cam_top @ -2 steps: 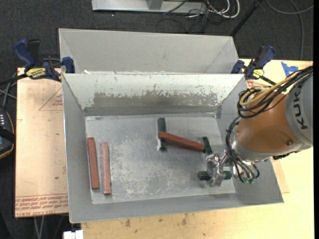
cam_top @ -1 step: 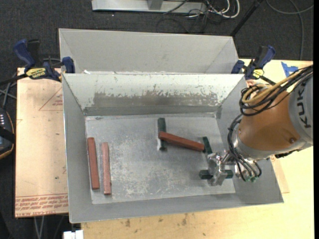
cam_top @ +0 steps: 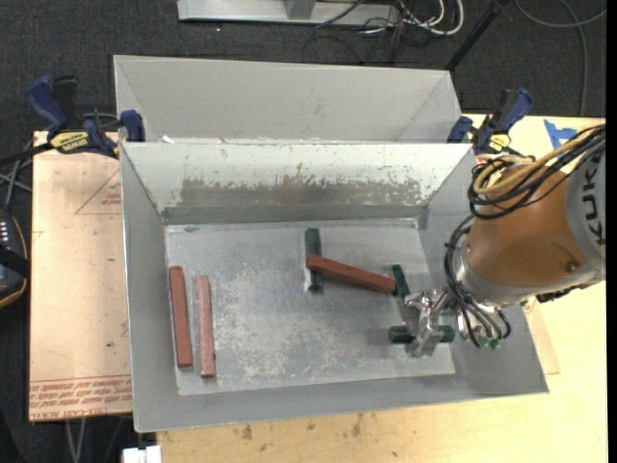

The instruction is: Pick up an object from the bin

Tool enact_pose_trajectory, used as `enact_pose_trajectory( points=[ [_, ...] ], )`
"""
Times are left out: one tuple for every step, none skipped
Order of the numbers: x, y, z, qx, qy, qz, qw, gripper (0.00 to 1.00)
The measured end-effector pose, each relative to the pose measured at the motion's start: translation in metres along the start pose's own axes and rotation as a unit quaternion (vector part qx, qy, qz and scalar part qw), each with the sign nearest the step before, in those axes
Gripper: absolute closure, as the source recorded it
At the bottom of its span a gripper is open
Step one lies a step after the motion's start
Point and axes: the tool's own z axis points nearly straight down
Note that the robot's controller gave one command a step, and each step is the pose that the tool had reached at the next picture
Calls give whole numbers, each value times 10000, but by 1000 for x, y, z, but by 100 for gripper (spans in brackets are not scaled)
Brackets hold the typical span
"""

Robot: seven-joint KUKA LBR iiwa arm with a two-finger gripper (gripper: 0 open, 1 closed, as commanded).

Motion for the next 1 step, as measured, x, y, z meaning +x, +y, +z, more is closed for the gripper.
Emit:
enact_pose_trajectory(
  points=[
    [-1,0,-13,1,-12,1,10000,100]
  ],
)
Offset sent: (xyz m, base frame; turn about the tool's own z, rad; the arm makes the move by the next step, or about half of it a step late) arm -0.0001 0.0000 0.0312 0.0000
